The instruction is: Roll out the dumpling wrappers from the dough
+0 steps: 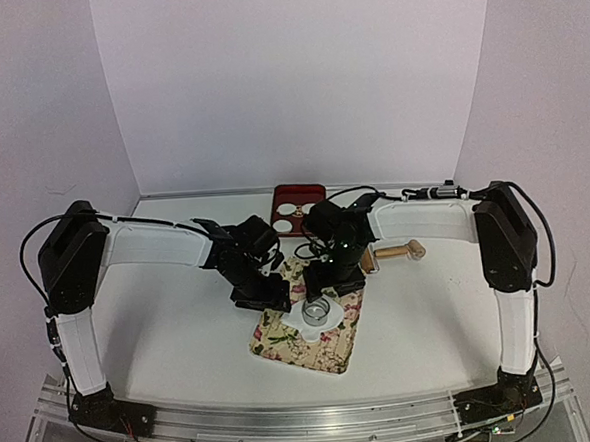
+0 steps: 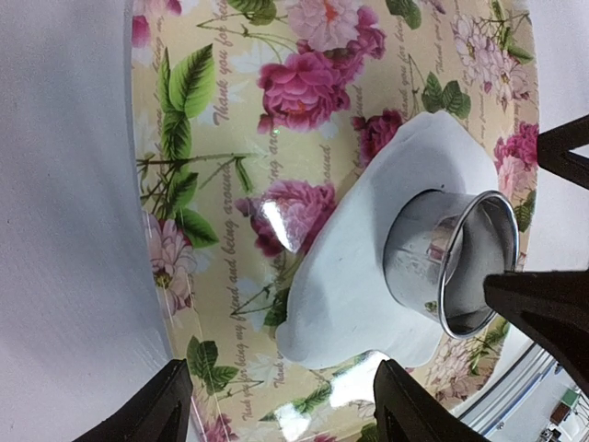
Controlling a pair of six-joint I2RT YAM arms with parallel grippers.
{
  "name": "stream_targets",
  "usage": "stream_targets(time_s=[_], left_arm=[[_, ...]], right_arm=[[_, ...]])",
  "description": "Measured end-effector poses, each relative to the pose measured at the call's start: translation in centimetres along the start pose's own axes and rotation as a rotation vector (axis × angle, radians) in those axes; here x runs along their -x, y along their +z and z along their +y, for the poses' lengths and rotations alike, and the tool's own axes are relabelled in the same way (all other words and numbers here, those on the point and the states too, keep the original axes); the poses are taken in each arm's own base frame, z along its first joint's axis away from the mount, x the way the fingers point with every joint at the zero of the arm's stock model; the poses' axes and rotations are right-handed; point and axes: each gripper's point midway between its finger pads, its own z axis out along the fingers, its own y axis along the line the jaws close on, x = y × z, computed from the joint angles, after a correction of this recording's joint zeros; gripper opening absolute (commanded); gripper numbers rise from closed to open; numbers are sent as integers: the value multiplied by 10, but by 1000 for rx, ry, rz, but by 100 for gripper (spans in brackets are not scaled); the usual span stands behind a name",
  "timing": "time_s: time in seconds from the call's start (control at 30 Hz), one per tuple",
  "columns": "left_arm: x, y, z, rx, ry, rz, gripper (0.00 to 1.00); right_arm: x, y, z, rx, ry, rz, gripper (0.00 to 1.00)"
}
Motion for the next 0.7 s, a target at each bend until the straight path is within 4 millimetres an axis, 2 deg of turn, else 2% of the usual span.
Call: stream_targets(time_s=[0.13,0.4,0.57,0.7], left_arm=[[1,0,1,3,-4,-3,70],[5,-1,9,23,-51,-17,70],[6,-2,16,38,-80,-23,70],[5,-2,17,40,-81,-23,70]], right_arm=[[1,-12,11,-2,-50,-38,85],[-14,-8,30,-19,-131,-32,86],[-18,1,33,-60,-159,-23,85],[-19,6,27,-103,-165,-13,82]])
